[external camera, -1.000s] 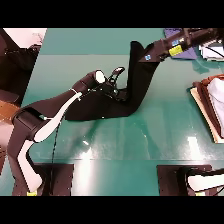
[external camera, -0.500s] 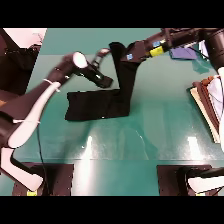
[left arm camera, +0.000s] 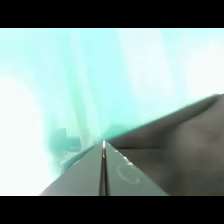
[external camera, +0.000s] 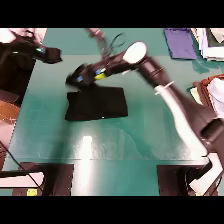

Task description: Fold the shirts.

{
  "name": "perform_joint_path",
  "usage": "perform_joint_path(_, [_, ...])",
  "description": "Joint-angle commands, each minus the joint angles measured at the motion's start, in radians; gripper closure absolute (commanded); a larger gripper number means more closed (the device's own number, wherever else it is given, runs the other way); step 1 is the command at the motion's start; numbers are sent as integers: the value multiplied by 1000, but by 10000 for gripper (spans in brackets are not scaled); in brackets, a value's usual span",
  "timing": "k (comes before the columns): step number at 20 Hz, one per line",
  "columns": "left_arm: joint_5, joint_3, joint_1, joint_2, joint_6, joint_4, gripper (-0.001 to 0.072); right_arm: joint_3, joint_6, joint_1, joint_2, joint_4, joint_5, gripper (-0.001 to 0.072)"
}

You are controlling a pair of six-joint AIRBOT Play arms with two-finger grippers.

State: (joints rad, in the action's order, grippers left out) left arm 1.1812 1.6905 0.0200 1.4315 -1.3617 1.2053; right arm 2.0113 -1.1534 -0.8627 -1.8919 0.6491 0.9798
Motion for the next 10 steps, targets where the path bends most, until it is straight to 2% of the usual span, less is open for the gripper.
perform_joint_path(1, [35,0,85,-64,2,7,676,0,44,-90,-83,-16,-101,322])
perform_joint_path(4, [77,0,90,-69,10,8,677,0,31,-30,-47,74,107,337])
perform_joint_path(6, [91,0,90,-69,11,6,676,0,-44,44,-15,187,306,354])
perform_joint_path(7, [93,0,90,-69,11,5,676,0,-75,82,-5,238,386,389])
perform_joint_path(10, [96,-1,90,-69,11,2,676,-1,-169,202,8,340,537,397])
